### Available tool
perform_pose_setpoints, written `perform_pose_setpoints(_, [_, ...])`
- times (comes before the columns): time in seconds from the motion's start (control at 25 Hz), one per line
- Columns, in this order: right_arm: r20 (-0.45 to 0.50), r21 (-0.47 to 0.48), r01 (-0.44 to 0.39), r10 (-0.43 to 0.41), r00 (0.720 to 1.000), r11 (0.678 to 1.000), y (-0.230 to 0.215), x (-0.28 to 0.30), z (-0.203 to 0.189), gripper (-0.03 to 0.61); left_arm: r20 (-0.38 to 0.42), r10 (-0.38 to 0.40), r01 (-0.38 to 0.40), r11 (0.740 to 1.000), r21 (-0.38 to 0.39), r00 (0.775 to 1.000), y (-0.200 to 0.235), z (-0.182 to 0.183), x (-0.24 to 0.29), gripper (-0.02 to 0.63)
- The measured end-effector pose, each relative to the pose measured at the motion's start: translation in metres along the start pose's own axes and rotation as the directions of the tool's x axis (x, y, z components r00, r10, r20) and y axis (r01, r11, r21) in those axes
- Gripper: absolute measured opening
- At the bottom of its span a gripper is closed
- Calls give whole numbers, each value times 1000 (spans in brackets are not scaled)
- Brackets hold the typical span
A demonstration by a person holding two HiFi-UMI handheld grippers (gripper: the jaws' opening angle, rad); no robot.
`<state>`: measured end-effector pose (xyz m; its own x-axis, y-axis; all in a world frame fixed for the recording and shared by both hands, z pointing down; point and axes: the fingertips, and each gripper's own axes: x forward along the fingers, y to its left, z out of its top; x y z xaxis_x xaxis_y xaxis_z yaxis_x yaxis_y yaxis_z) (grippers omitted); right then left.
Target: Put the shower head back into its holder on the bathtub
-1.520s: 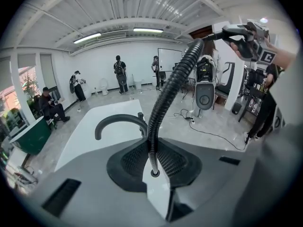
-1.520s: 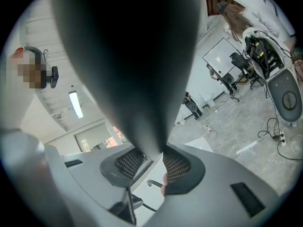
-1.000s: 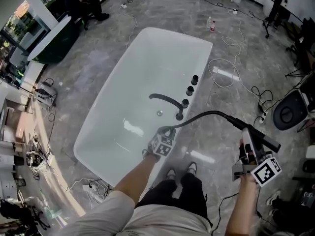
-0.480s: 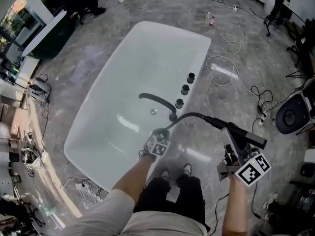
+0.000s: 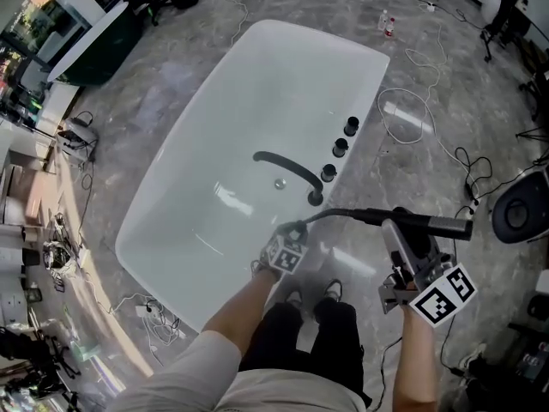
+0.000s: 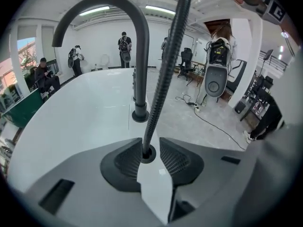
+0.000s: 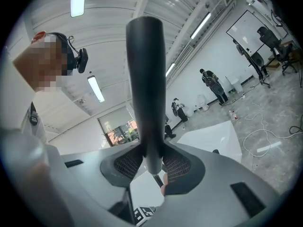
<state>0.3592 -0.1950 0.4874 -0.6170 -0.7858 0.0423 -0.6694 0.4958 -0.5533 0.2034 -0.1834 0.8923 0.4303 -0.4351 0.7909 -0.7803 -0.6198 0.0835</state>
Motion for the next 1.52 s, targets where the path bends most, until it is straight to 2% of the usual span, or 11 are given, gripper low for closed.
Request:
perform_pose_setpoints(0.12, [-34,-9,-14,13,999,1000,-2,11,-15,143,28,-6,6,1000,-24,1000,0,1,-11,98])
perform_pose_setpoints(0.28, [-119,-69,-31,23,993,997,2,31,-53,141,147,23,-14,998,-64,989,3,23,-51,97])
perform_pose_setpoints(0.52, [-239,-155,-35,-3,971,987,1,54,-117,143,331,68,-34,994,-107,941,8,67,-104,73])
perform_pose_setpoints(0.72, [-335,-248,-31,-56,940,968,-11,74,-174,143,426,143,-75,982,-173,893,23,91,-143,50])
perform_pose_setpoints(0.84, [-399,-302,-51,-78,914,952,-22,83,-209,143,463,184,-95,973,-210,867,30,97,-157,44])
perform_pose_setpoints(0.96, [-456,-327,-65,-97,885,943,-33,91,-245,141,480,198,-102,970,-219,854,33,96,-159,40])
perform_pose_setpoints(1.04, [-487,-355,-77,-114,866,931,-40,97,-266,143,484,197,-103,972,-212,853,33,93,-156,38])
perform_pose_setpoints(1.24, [-571,-459,-133,-177,801,878,-50,106,-298,143,483,217,-116,966,-230,848,41,84,-151,32])
perform_pose_setpoints(1.52, [-673,-489,-193,-227,704,850,-63,118,-346,141,477,232,-125,961,-245,848,44,75,-147,29])
